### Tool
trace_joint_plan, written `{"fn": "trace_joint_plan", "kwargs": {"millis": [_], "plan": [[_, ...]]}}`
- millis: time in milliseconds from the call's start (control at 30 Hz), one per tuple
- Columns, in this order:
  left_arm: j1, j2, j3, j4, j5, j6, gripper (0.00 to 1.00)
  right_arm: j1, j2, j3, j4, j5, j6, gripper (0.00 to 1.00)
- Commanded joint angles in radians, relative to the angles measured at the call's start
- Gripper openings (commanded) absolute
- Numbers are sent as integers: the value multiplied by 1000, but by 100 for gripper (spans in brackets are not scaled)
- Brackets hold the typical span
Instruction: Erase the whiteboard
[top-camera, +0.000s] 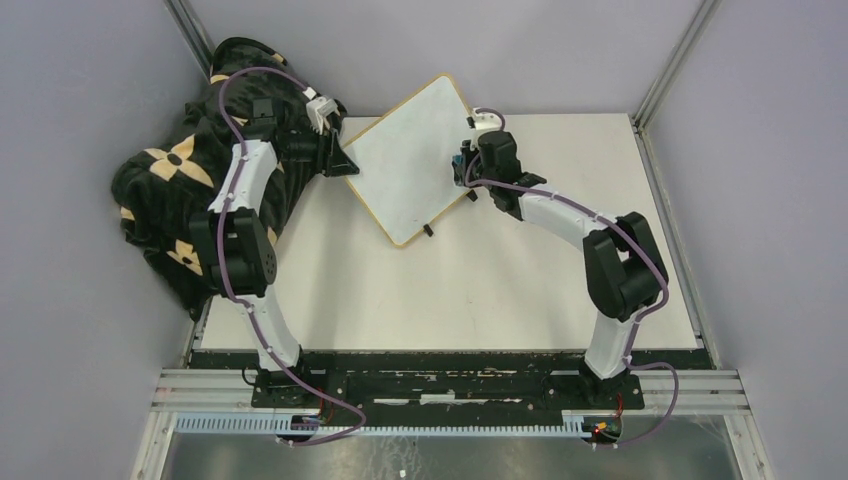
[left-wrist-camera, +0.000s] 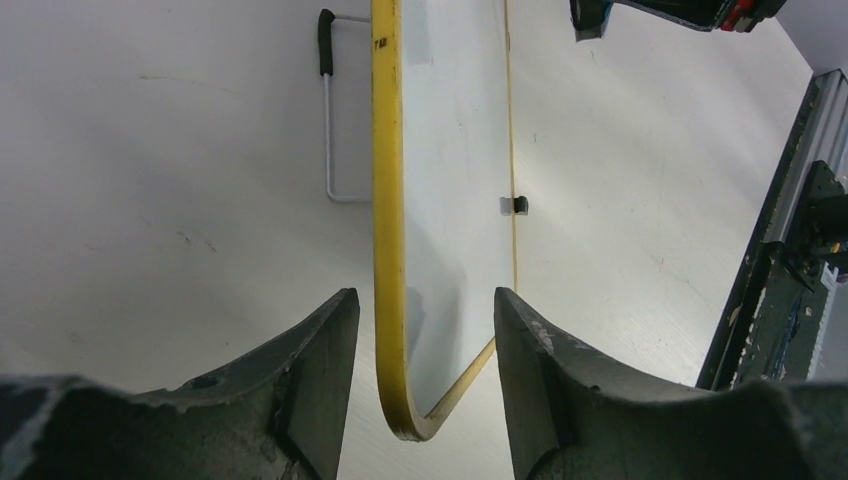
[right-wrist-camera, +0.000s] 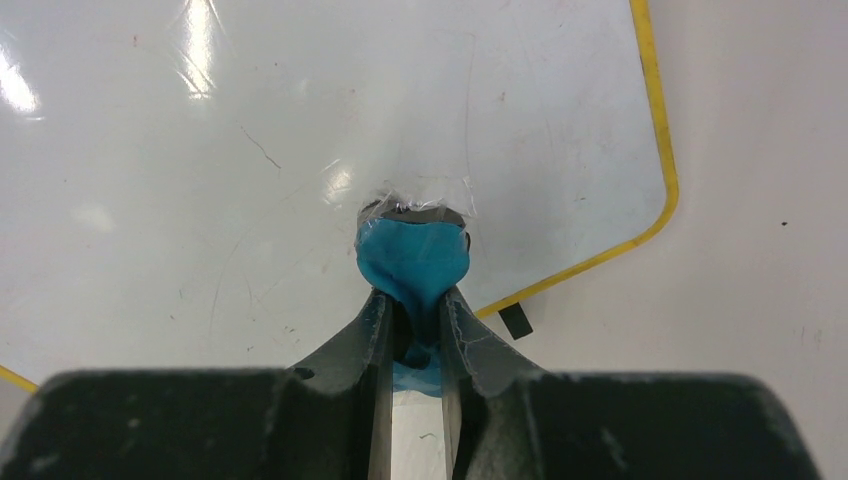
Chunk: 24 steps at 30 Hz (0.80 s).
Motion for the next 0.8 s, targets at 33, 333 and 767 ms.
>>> {"fn": "trace_joint_plan", "kwargs": {"millis": [33, 333, 767], "plan": [[7, -115, -45, 125, -35, -93, 59, -2, -80, -31, 47, 6, 7, 1], [23, -204, -110, 211, -64, -153, 62, -1, -145, -73, 37, 6, 5, 1], [128, -604, -451, 474, -406, -315, 65, -1, -371, -67, -355, 168, 0, 1]]}}
